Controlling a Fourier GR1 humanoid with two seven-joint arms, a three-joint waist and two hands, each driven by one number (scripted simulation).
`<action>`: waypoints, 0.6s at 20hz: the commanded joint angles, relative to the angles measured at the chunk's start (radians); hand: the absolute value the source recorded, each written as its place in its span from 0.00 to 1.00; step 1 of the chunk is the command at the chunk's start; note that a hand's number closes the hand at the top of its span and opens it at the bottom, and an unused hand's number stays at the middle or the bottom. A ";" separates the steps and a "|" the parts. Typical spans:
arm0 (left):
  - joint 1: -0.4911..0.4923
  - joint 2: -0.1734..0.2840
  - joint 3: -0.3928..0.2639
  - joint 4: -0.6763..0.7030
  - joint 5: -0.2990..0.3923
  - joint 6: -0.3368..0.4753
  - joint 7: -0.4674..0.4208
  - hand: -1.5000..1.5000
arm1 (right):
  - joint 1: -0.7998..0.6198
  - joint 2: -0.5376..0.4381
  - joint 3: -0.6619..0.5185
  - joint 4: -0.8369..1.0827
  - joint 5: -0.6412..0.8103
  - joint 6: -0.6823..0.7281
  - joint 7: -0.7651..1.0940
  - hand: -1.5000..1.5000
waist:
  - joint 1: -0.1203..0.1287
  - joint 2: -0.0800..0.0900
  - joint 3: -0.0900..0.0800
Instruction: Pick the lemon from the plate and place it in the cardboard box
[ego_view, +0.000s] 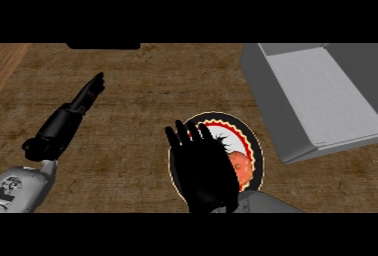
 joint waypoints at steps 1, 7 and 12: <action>-0.014 -0.042 -0.018 -0.014 -0.029 0.027 0.017 0.50 | -0.029 0.077 0.034 0.117 0.062 0.059 0.168 0.00 | -0.003 0.002 0.001; -0.004 -0.039 0.012 -0.026 -0.031 0.002 0.026 0.50 | 0.004 0.103 0.014 0.132 0.149 0.058 0.138 0.00 | -0.005 0.002 0.001; -0.011 -0.039 0.039 0.024 -0.031 -0.031 0.018 0.50 | 0.040 0.066 -0.012 0.159 0.191 0.093 0.047 0.00 | -0.012 0.004 0.001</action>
